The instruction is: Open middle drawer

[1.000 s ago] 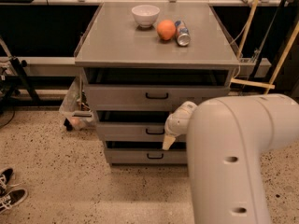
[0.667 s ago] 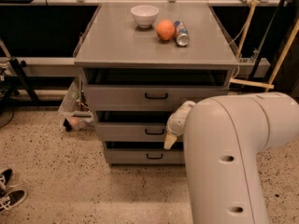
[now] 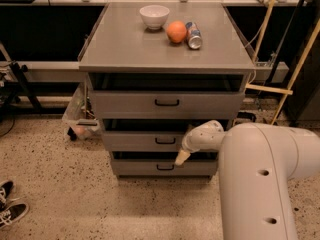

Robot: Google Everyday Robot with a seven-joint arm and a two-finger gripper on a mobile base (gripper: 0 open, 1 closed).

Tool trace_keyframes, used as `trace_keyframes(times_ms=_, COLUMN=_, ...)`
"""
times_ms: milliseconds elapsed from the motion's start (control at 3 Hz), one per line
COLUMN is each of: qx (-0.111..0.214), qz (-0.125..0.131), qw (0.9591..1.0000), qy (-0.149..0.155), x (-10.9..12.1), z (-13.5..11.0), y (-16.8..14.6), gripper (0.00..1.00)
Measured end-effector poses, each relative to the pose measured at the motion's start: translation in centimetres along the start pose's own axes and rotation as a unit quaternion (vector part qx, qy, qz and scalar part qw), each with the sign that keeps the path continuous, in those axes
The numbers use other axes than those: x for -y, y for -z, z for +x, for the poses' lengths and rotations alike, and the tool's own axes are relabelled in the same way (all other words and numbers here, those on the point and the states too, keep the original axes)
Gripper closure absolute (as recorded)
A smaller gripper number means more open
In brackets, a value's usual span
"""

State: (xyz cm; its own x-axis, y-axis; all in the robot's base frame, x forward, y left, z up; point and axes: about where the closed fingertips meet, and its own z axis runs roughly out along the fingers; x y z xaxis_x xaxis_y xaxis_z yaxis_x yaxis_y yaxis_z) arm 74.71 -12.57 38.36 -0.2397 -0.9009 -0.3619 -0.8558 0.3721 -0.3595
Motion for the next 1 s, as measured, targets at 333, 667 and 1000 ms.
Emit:
trace_keyframes(times_ms=333, qx=0.002, qz=0.000, qw=1.0000, qy=-0.002, x=0.02, z=-0.02, y=0.25, gripper=0.00)
trace_keyframes(times_ms=667, qx=0.002, qz=0.000, qw=1.0000, qy=-0.002, x=0.03, z=-0.03, y=0.29, gripper=0.14)
trace_keyframes(times_ms=1000, qx=0.002, qz=0.000, qw=1.0000, qy=-0.002, x=0.03, z=-0.03, y=0.28, gripper=0.38)
